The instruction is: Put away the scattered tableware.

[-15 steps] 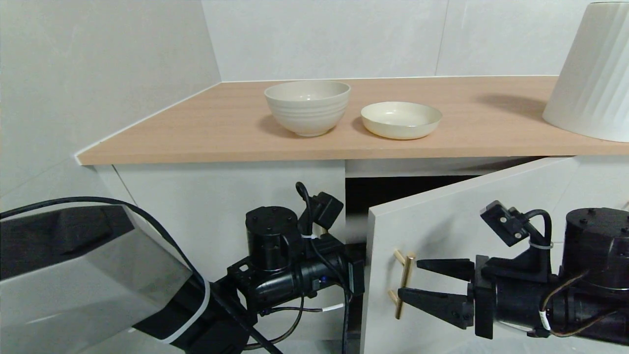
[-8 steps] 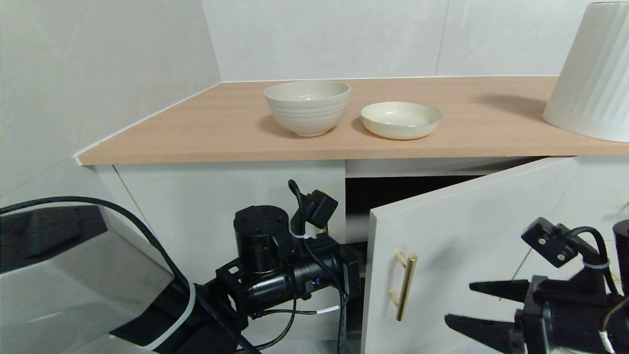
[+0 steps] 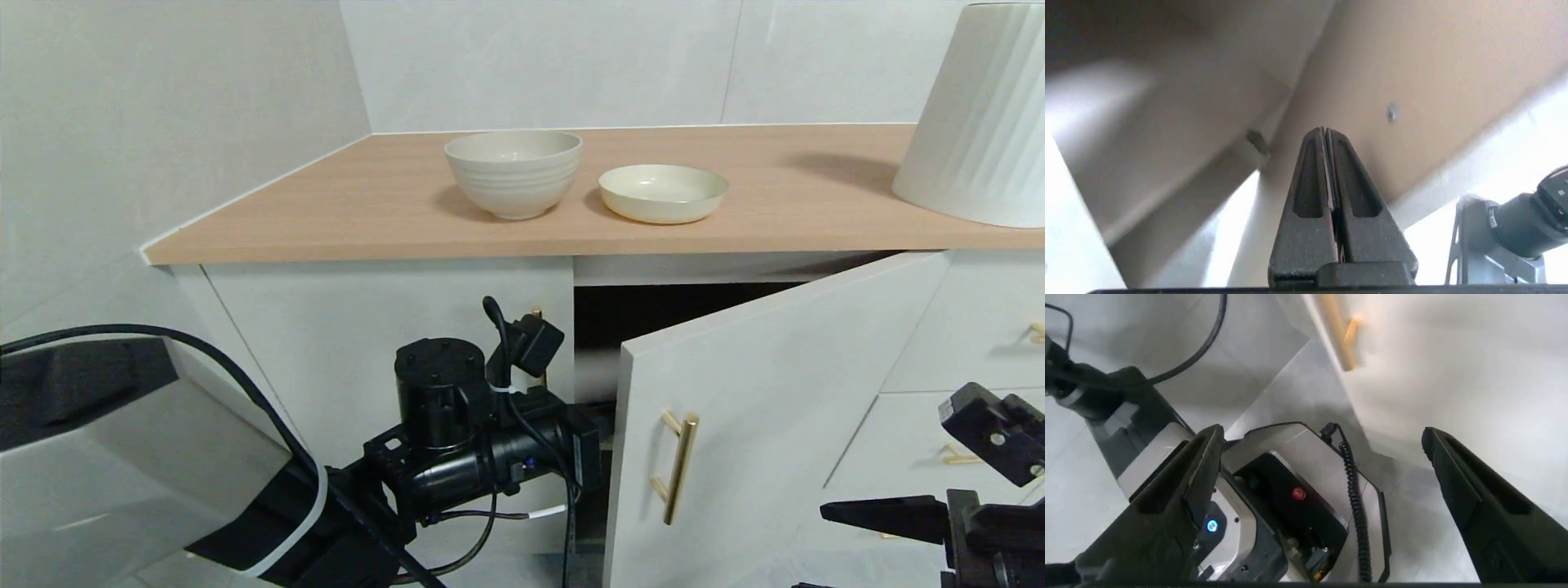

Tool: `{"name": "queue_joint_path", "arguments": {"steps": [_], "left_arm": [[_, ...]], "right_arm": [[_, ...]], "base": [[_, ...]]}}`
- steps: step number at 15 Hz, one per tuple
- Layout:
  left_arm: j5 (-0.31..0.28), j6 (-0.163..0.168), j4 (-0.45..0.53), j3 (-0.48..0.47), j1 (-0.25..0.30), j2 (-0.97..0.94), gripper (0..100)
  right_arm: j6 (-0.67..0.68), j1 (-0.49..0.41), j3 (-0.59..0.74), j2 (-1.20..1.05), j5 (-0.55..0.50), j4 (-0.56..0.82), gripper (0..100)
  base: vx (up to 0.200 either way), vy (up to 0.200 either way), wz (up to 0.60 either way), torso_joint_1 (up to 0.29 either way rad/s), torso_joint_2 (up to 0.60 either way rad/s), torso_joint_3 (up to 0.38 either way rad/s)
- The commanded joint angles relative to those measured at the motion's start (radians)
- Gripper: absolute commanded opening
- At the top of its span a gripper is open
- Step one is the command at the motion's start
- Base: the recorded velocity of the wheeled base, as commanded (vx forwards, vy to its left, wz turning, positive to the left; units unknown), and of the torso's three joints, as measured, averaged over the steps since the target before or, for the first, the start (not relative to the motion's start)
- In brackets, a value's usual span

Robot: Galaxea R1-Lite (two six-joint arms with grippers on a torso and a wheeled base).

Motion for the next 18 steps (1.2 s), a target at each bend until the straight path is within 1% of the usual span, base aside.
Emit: {"name": "queue_joint_path", "arguments": {"steps": [1,2,3,7,9,11,14,17,18], "left_arm": [[-0.002,-0.008,0.03,-0.034,-0.006,-0.005,0],[-0.002,-0.025,0.032,-0.046,-0.009,0.0,0],[-0.002,-0.036,0.033,-0.066,-0.009,0.014,0],[0.007,-0.037,0.04,-0.161,-0.007,0.11,0],[0.007,-0.037,0.066,-0.198,-0.01,0.135,0],[0.009,-0.037,0.073,-0.209,-0.026,0.13,0],[0.009,-0.037,0.075,-0.212,-0.039,0.112,0],[0.049,-0.037,0.075,-0.261,-0.059,0.106,0],[0.049,-0.036,0.089,-0.272,-0.062,0.106,0]], "right_arm": [[-0.001,0.004,0.006,-0.006,0.002,-0.001,100],[-0.003,0.004,0.009,-0.006,0.002,-0.001,100],[-0.003,0.006,0.009,-0.008,0.002,-0.001,100],[-0.004,0.018,0.009,-0.009,-0.001,-0.001,100],[-0.004,0.018,0.011,-0.008,0.0,-0.001,100],[-0.004,0.018,0.015,-0.008,0.0,-0.002,100],[-0.004,0.018,0.015,-0.008,0.0,-0.002,100],[-0.004,0.018,0.015,-0.017,-0.001,-0.002,100],[-0.004,0.018,0.015,-0.023,0.0,-0.002,100]], "base": [[-0.2,0.0,0.0,-0.007,0.0,0.002],[-0.2,0.0,0.0,0.002,0.0,0.007],[0.0,0.0,0.0,0.0,0.0,0.0],[0.0,0.0,0.0,0.0,0.0,0.0],[0.0,0.0,0.0,0.0,0.0,0.0],[0.0,0.0,0.0,0.0,0.0,0.0],[-0.2,0.0,0.0,0.006,0.0,-0.001],[0.0,0.0,0.0,0.0,0.0,0.0],[0.0,0.0,0.0,0.0,0.0,0.0]]}}
